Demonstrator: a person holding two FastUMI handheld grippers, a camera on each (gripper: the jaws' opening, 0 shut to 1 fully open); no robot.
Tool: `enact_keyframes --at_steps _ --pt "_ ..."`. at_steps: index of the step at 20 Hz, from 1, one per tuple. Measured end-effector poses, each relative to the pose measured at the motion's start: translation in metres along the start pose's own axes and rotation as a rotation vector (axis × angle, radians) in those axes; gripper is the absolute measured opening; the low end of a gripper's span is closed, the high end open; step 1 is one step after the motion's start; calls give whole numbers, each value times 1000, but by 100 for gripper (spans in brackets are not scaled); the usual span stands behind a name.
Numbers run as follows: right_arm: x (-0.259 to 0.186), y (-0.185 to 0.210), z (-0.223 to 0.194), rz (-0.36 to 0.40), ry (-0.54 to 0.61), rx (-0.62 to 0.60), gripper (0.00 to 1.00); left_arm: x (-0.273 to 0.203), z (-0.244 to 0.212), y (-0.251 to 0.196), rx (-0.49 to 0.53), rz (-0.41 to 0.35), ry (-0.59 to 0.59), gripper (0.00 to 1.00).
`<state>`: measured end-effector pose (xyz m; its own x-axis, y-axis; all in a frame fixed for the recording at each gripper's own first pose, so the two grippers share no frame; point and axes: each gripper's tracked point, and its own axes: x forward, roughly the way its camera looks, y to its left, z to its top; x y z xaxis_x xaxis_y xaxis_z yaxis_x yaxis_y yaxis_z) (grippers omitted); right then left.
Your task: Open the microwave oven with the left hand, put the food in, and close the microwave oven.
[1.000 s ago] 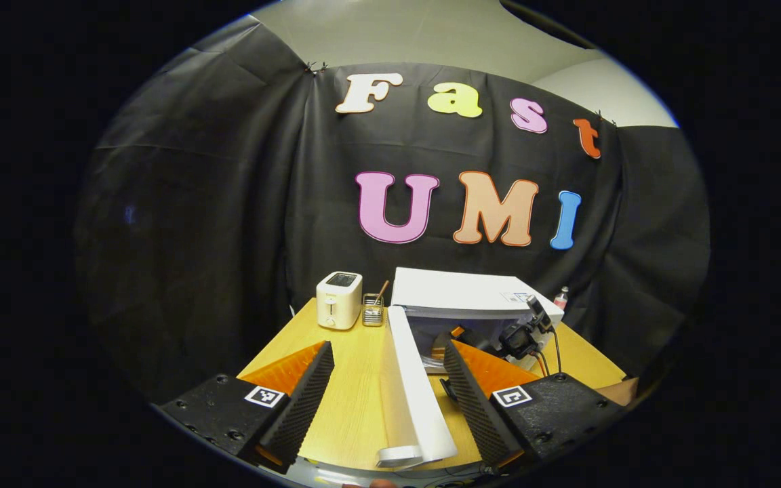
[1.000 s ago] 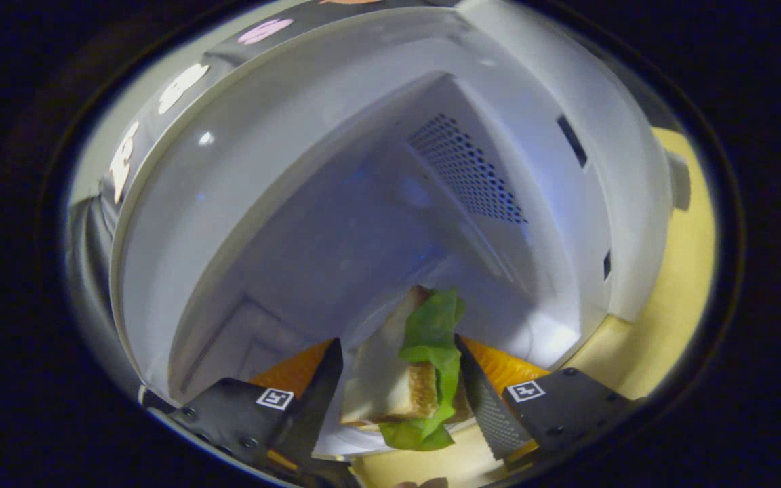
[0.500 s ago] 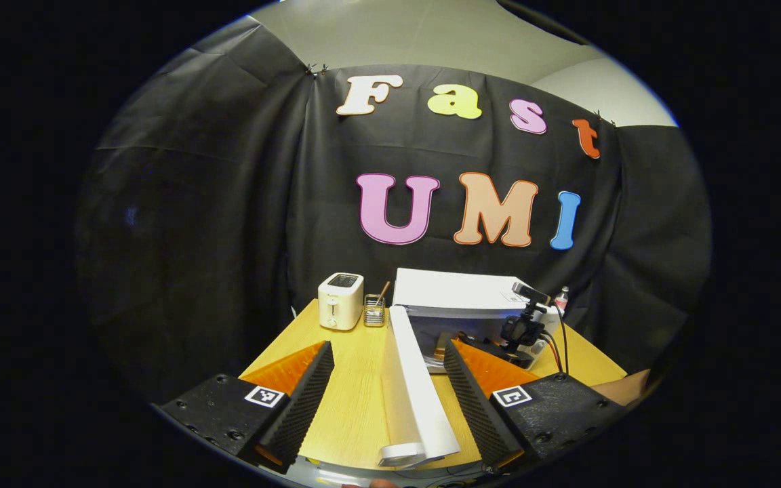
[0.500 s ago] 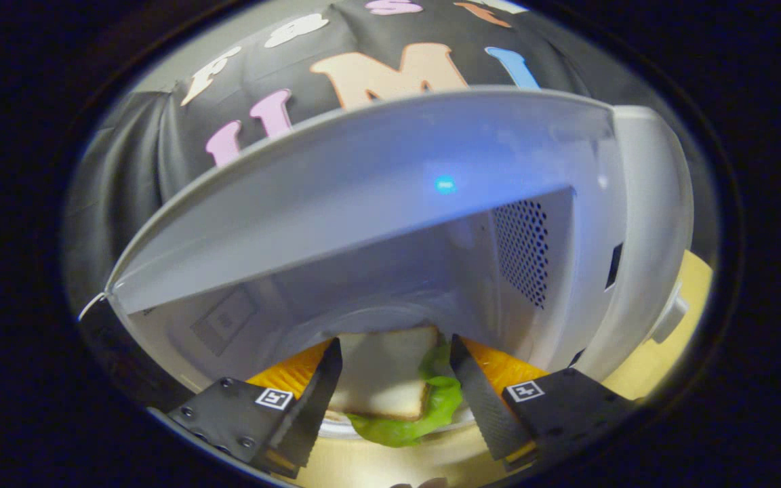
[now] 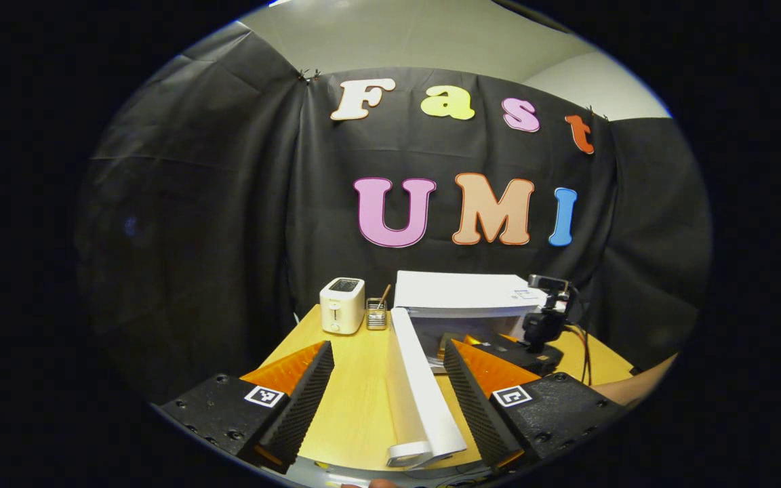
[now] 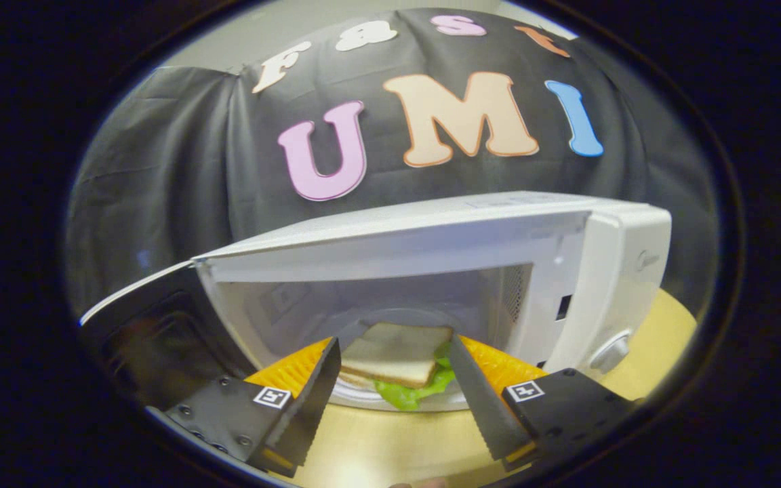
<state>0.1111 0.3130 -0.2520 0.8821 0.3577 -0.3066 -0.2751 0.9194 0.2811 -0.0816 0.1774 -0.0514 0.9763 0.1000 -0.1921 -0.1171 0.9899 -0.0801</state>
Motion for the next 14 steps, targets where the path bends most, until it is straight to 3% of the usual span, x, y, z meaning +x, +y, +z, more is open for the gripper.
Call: enact_keyframes --at_steps 4,8,13,14 --pt "-43 1 19 52 -16 -29 92 -9 -9 11 0 16 7 96" --pt "-85 -7 40 78 -30 -66 92 -20 -30 38 -6 79 50 96" --pt "-131 -28 57 69 -45 -85 92 -32 -59 59 9 116 95 96" --pt "-138 -34 61 64 -46 -82 92 -34 -69 60 22 109 109 92"
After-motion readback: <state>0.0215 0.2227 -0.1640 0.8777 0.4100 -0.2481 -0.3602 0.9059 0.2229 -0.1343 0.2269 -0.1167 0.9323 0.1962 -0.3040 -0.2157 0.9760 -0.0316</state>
